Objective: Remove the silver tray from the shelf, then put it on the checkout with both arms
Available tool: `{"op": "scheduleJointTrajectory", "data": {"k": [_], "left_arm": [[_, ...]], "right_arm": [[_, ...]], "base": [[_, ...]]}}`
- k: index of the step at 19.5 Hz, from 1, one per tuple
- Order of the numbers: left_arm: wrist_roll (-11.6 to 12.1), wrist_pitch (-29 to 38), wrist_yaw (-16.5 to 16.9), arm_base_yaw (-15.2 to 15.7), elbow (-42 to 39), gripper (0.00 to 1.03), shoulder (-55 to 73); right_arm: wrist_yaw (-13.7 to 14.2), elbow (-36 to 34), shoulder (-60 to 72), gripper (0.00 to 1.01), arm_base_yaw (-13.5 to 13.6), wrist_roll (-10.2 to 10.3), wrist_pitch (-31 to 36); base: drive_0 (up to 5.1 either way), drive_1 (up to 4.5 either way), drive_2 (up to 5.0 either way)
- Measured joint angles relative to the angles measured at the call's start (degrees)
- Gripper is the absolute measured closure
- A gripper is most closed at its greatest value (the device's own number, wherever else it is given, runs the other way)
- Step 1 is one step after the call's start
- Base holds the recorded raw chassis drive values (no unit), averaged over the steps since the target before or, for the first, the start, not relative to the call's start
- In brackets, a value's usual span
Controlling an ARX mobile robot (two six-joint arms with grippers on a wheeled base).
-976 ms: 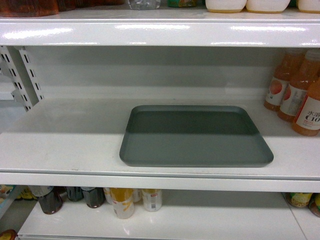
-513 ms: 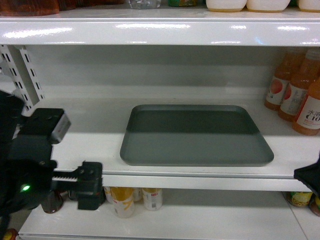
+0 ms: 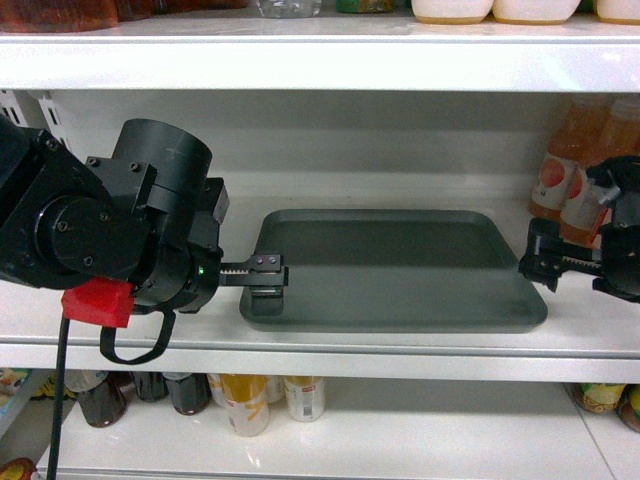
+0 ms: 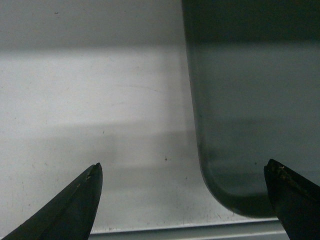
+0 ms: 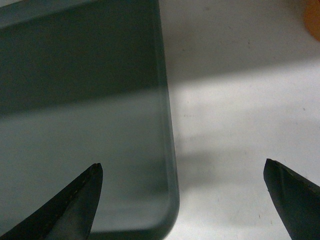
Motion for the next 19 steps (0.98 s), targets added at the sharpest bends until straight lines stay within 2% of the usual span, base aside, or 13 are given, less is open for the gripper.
{"op": "scheduleJointTrajectory", "data": {"k": [2, 7, 10, 15, 19], "left_arm": [[-0.3, -1.6, 0.0, 0.4, 3.3, 0.05, 2.8], [-1.0, -4.0, -0.9, 1.1, 7.3, 0.05, 6.3], [-1.7, -6.8, -0.7, 1.5, 9.8, 0.05, 7.8], [-1.0, -6.9, -0.5, 1.5, 10.2, 0.05, 8.1], [-0.9, -7.5, 1.5, 1.7, 10.2, 0.05, 8.3]], "right_arm": [[1.9, 5.4, 3.4, 0.03, 0.8, -0.4, -2.9], [3.9, 13.4, 8.8, 0.03, 2.0, -0.4, -6.9], [6.4, 19.1, 12.4, 0.03, 2.9, -0.8, -9.4], [8.3, 23.8, 16.3, 0.03, 3.0, -0.9, -13.8], [8.7, 24.6, 16.4, 0.03, 3.3, -2.0, -15.8]], "base": [[0.0, 0.0, 0.0], [0.0, 0.0, 0.0], [0.0, 0.0, 0.0], [0.0, 0.0, 0.0], [0.0, 0.0, 0.0]]}}
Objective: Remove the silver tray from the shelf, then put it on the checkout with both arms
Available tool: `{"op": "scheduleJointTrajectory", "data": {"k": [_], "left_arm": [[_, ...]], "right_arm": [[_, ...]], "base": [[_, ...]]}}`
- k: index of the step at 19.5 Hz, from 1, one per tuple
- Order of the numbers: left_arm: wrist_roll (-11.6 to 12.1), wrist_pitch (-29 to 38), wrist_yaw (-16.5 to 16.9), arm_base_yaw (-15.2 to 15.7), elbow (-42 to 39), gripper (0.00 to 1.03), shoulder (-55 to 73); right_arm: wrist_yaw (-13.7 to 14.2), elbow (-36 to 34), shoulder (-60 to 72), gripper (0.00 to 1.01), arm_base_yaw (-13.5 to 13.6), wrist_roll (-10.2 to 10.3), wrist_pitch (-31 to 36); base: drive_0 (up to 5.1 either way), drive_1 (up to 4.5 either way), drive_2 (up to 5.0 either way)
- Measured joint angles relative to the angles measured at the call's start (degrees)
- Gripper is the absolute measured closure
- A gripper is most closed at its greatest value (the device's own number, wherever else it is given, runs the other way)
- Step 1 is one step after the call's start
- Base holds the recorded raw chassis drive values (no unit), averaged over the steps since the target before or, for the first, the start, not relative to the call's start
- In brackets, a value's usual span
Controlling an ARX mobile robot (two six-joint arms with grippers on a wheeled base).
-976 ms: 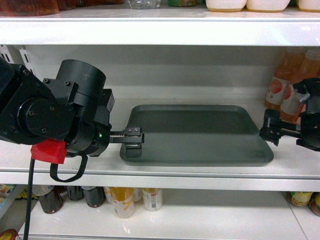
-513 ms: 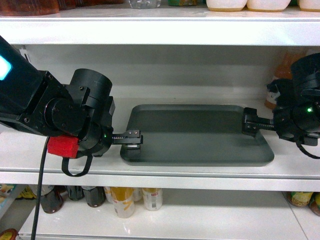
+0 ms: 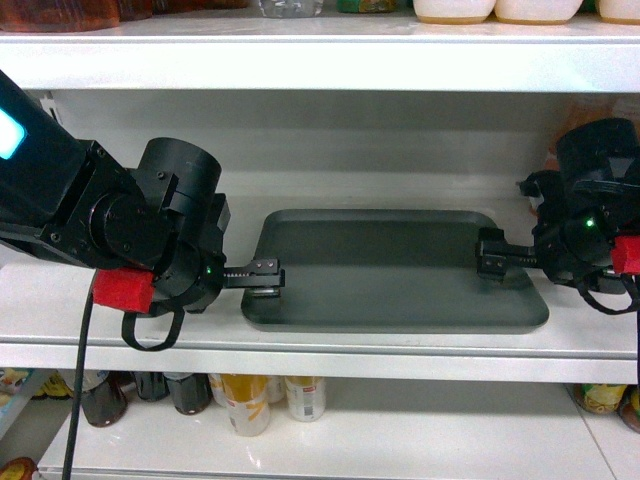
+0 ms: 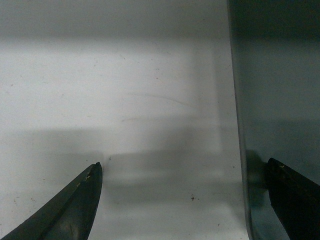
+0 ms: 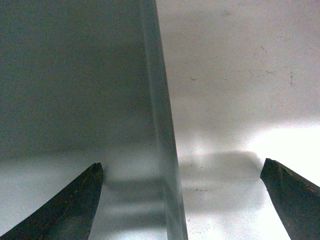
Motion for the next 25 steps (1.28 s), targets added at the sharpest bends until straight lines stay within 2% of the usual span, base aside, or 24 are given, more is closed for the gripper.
{"op": "scheduleJointTrajectory", "data": {"k": [1, 2, 4, 5, 6, 7, 8, 12, 15, 20, 25], "left_arm": [[-0.1, -0.7, 0.8, 0.1, 0.0, 0.05, 0.0], [0.6, -1.1, 3.1, 0.0, -0.3, 0.18, 0.0], [0.5, -2.6, 4.5, -0.6, -0.3, 0.51, 0.0], [0.1, -1.5, 5.4, -0.7, -1.1, 0.67, 0.0], [0.1, -0.6, 5.5, -0.7, -2.0, 0.8, -0.3], [0.0, 0.1, 5.6, -0.7, -2.6, 0.85, -0.6], [-7.4, 4.6, 5.1, -0.2, -7.1, 1.0, -2.8], [-8.3, 8.9, 3.7, -0.1, -13.3, 1.0, -6.4], [-8.2, 11.3, 1.3, -0.8, -17.8, 1.0, -9.2], [-4.5, 16.1, -3.0, -3.4, -27.5, 1.0, -21.3], [-3.2, 17.2, -4.6, -4.9, -32.9, 1.0, -30.1]], "right_arm": [[0.0, -0.1, 0.0, 0.09, 0.0, -0.2, -0.2], [-0.4, -0.7, -0.2, 0.32, 0.0, -0.3, -0.9], [-1.7, -1.5, -0.6, 0.67, 0.2, 0.3, -1.0], [-0.7, -2.2, -0.9, 0.82, 0.5, 0.3, -0.2], [-0.6, -3.7, -1.3, 0.93, 0.3, 0.2, 2.0], [-0.8, -4.3, -1.5, 0.96, 0.3, -0.1, 2.8], [-1.0, -8.5, -3.7, 0.98, 0.5, 0.0, 5.0], [-2.3, -14.0, -6.6, 0.98, 0.9, 1.2, 8.4], [-2.4, -19.2, -9.4, 0.98, 1.2, 1.8, 11.2], [-2.5, -32.5, -20.6, 0.98, 1.1, 3.5, 17.3], [-2.6, -41.1, -31.9, 0.98, 0.9, 3.7, 21.0]], "base": [[0.0, 0.0, 0.0], [0.0, 0.0, 0.0], [0.0, 0.0, 0.0], [0.0, 0.0, 0.0], [0.0, 0.0, 0.0], [0.0, 0.0, 0.0], [0.0, 0.0, 0.0], [0.0, 0.0, 0.0], [0.0, 0.0, 0.0], [0.0, 0.0, 0.0], [0.0, 0.0, 0.0]]}}
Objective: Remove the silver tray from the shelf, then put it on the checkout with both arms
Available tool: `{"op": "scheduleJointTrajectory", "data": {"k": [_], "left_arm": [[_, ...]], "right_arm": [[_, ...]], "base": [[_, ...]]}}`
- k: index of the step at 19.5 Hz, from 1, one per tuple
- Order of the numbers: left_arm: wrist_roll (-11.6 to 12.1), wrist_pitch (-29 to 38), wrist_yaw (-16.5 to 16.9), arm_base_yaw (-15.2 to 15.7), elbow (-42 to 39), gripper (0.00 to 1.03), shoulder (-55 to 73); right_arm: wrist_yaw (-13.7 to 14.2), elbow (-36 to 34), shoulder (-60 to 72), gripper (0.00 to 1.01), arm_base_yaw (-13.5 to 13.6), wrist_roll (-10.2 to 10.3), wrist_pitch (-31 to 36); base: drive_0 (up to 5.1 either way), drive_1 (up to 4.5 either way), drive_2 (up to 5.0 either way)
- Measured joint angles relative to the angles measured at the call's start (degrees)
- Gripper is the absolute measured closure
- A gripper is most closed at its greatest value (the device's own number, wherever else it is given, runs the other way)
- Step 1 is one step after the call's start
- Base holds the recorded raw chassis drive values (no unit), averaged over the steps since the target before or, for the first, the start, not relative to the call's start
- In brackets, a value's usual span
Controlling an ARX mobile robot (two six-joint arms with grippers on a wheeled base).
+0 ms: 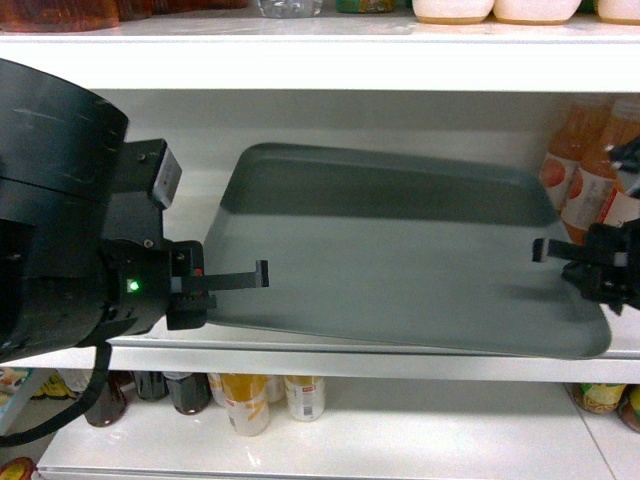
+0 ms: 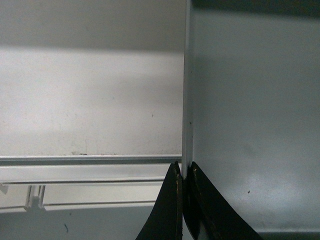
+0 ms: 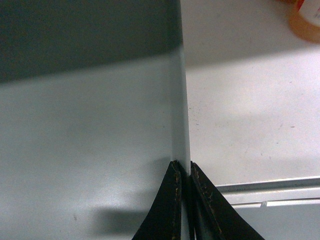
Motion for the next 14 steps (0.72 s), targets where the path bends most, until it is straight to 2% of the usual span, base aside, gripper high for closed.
{"op": "scheduleJointTrajectory", "data": {"k": [4, 7, 9, 14], "left_arm": [[0.2, -1.5, -0.8, -1.7, -8.4, 1.0, -10.7], [-0.9, -5.0, -1.0, -2.5, -14.4, 1.0, -20.9], [-0.7, -4.5, -1.7, -2.5, -15.3, 1.0, -23.5], [-0.7, -4.7, -2.0, -2.5, -15.3, 1.0, -22.9]], "right_arm": [[-1.3, -11.8, -13.0, 0.98, 0.2, 0.4, -0.3], [-2.7, -20.3, -25.2, 0.99, 0.6, 1.0, -1.6], [-3.2, -21.9, -28.9, 0.99, 0.8, 1.4, -1.0], [-3.2, -21.9, -28.2, 0.99, 0.9, 1.6, -1.4]], "base": [[0.0, 0.0, 0.0], [0.0, 0.0, 0.0], [0.0, 0.0, 0.0], [0.0, 0.0, 0.0]]}}
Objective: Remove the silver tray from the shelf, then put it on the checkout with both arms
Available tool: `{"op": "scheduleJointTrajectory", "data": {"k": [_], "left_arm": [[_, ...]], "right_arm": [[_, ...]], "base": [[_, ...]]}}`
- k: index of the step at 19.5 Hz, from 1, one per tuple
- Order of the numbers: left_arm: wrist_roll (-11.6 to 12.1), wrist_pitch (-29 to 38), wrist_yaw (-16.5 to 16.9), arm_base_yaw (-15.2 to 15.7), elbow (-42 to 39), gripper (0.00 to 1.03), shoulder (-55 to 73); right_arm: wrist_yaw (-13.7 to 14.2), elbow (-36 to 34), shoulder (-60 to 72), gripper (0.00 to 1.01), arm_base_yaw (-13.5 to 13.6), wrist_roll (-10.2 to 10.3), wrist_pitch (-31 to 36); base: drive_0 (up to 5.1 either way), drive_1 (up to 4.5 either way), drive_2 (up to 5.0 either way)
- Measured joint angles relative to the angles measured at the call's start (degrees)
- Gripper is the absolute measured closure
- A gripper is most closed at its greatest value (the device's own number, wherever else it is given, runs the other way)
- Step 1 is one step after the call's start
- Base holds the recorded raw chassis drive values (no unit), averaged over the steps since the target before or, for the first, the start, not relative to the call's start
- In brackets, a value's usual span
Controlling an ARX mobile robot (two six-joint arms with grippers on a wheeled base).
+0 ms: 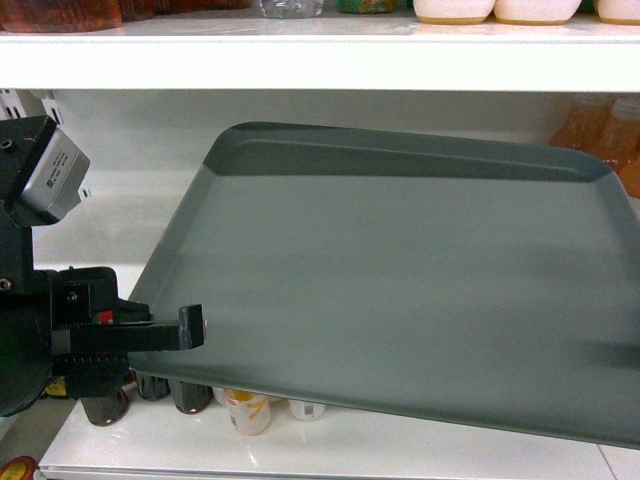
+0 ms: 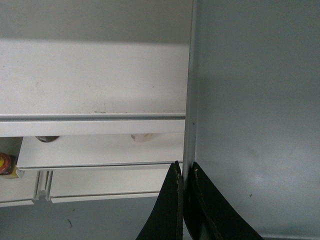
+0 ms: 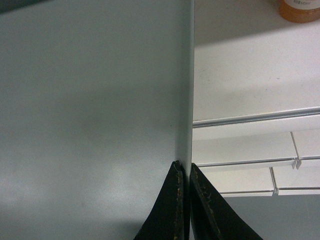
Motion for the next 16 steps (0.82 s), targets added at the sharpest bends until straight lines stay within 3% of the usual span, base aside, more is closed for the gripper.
{"op": "scheduleJointTrajectory", "data": {"k": [7, 16], "left_arm": [[0.0, -0.1, 0.0, 0.0, 0.0, 1.0, 0.0], [0.0, -0.2, -0.1, 0.0, 0.0, 1.0, 0.1]], "right_arm": [[0.0, 0.0, 0.0, 0.99, 0.0, 0.0, 0.0], [-0.1, 0.0, 0.0, 0.99, 0.0, 0.0, -0.1]], "base": [[0.0, 0.0, 0.0], [0.1, -4.22, 4.3]]}}
